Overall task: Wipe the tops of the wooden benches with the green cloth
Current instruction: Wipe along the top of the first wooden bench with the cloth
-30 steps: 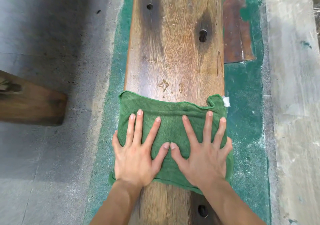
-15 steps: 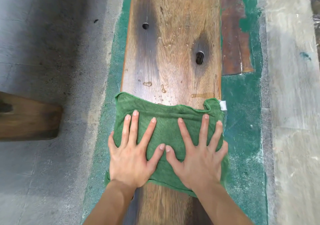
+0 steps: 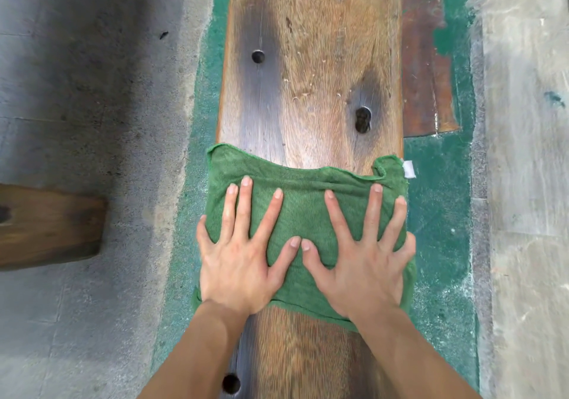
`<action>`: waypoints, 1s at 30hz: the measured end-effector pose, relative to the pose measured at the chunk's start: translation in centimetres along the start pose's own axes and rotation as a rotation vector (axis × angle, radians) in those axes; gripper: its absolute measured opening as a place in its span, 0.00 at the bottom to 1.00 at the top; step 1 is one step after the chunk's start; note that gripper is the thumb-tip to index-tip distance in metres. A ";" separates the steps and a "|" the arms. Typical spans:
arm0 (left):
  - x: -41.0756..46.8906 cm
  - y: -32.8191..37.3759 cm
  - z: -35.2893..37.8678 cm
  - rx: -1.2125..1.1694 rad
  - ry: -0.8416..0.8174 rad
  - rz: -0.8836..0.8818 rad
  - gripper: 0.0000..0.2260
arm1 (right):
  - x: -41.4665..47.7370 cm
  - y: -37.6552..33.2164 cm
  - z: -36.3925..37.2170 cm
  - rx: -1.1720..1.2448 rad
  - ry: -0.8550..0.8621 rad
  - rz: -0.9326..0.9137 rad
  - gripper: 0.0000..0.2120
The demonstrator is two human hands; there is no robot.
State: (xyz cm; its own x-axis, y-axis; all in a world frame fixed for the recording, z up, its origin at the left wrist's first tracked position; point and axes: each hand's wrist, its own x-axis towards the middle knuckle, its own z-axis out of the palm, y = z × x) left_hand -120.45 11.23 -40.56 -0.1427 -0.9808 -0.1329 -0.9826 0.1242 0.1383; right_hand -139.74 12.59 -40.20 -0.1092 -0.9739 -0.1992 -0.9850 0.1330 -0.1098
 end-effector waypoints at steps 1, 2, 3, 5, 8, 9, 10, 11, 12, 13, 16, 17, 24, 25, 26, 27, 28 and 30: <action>-0.1 0.0 0.0 -0.004 -0.008 -0.002 0.33 | -0.1 0.0 0.0 0.005 0.003 0.000 0.39; 0.9 0.0 -0.2 -0.007 -0.010 -0.009 0.33 | 0.8 -0.1 -0.1 0.004 0.004 0.009 0.39; 1.2 0.0 -0.3 -0.005 -0.007 -0.007 0.33 | 1.2 -0.1 -0.3 0.006 0.000 0.012 0.38; 2.2 0.1 -0.5 -0.014 -0.016 -0.009 0.33 | 2.2 0.0 -0.6 0.005 0.001 0.009 0.38; 3.6 0.0 -0.8 -0.017 -0.019 -0.016 0.33 | 3.6 -0.2 -1.0 -0.008 -0.010 0.012 0.39; 3.6 0.0 -0.8 -0.021 -0.025 -0.017 0.33 | 3.6 -0.2 -1.1 -0.007 -0.011 0.010 0.39; 4.3 -0.1 -0.9 -0.027 -0.035 -0.021 0.33 | 4.3 -0.3 -1.2 -0.007 -0.023 0.018 0.39; 4.4 0.0 -0.9 -0.024 -0.029 -0.023 0.33 | 4.4 -0.4 -1.3 -0.006 -0.027 0.021 0.39; 4.5 0.0 -0.9 -0.018 -0.027 -0.018 0.33 | 4.5 -0.4 -1.5 -0.006 -0.032 0.019 0.39; 4.4 0.1 -1.0 -0.022 -0.038 -0.016 0.32 | 4.3 -0.3 -1.6 -0.001 -0.037 0.018 0.39; 5.9 0.2 -1.1 -0.028 -0.028 -0.016 0.32 | 5.8 -0.2 -2.1 -0.007 -0.045 0.023 0.39; 6.9 0.0 -1.2 -0.032 -0.032 -0.021 0.32 | 6.8 -0.4 -2.3 -0.006 -0.056 0.019 0.39; 9.6 0.1 -1.3 -0.037 -0.014 -0.029 0.32 | 9.8 -0.3 -2.9 -0.016 -0.055 0.013 0.39; 9.6 0.1 -1.3 -0.037 -0.014 -0.028 0.32 | 9.7 -0.4 -3.0 -0.022 -0.050 0.011 0.39; 10.6 -0.1 -1.4 -0.039 -0.020 -0.030 0.32 | 10.6 -0.5 -3.0 -0.013 -0.055 0.014 0.39; 11.0 -0.2 -1.5 -0.037 -0.013 -0.036 0.32 | 11.0 -0.6 -3.1 -0.009 -0.055 0.020 0.39; 11.0 -0.2 -1.5 -0.028 -0.005 -0.030 0.33 | 11.0 -0.7 -3.1 -0.009 -0.046 0.011 0.39; 12.4 -0.4 -1.7 -0.029 -0.009 -0.032 0.33 | 12.5 -0.9 -3.3 -0.004 -0.051 0.016 0.39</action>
State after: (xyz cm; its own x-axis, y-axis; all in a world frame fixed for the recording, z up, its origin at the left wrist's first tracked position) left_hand -121.62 -1.25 -40.62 -0.1129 -0.9828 -0.1463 -0.9828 0.0888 0.1622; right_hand -140.63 -0.27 -39.35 -0.1177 -0.9609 -0.2505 -0.9838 0.1473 -0.1025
